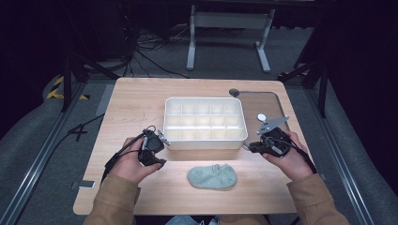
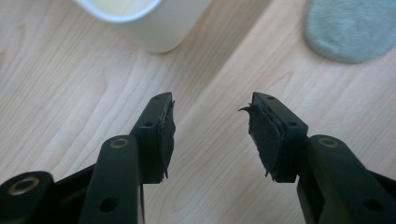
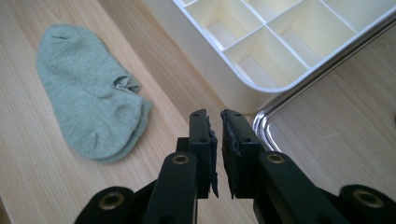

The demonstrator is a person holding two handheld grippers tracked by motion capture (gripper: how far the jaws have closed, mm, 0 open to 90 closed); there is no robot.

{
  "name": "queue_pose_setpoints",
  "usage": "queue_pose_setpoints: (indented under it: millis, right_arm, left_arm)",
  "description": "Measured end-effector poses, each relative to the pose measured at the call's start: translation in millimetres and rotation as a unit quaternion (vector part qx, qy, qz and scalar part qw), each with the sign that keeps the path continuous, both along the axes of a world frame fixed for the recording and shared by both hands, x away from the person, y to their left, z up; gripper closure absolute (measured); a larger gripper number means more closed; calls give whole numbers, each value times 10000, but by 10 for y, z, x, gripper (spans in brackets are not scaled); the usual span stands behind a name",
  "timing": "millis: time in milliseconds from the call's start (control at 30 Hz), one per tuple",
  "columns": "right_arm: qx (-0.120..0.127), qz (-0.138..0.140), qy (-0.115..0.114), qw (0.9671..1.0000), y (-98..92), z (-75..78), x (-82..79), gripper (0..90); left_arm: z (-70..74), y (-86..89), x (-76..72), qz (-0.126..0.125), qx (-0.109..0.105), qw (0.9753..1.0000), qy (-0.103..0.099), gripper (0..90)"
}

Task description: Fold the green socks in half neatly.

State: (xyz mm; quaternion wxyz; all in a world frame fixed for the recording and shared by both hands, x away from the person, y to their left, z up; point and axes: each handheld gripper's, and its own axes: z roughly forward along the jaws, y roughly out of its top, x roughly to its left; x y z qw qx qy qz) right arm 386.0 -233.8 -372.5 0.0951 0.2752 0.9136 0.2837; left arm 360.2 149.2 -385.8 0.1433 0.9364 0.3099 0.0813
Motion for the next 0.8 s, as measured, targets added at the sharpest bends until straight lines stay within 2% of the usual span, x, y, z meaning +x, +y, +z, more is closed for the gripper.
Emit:
queue_pose_setpoints:
  millis: [100, 167, 300, 433, 567, 700, 800]
  right_arm:
    - [15, 45, -12, 10000, 43, -19, -14, 799]
    - [-49, 69, -42, 10000, 61, -43, -18, 796]
    - [-11, 83, -23, 10000, 57, -62, -27, 799]
    - [212, 160, 67, 9996, 88, -71, -70, 811]
    - [219, 245, 136, 9994, 135, -95, -95, 827]
    - [284, 349, 282, 9986, 192, -150, -121, 833]
    - [314, 420, 340, 9980, 234, -168, -147, 838]
  left_arm:
    - [-9, 30, 21, 117, -397, 9989, 236, 541]
    - [10, 45, 28, 163, -539, 9980, 292, 552]
    - [15, 8, 20, 247, -430, 9984, 261, 565]
    - [8, -91, -7, 60, -511, 9982, 292, 600]
    - [-8, -186, -34, 18, -609, 9976, 316, 615]
    - [-38, -276, -51, -158, -756, 9957, 509, 653]
    - [-63, -326, -52, -226, -657, 9961, 550, 669]
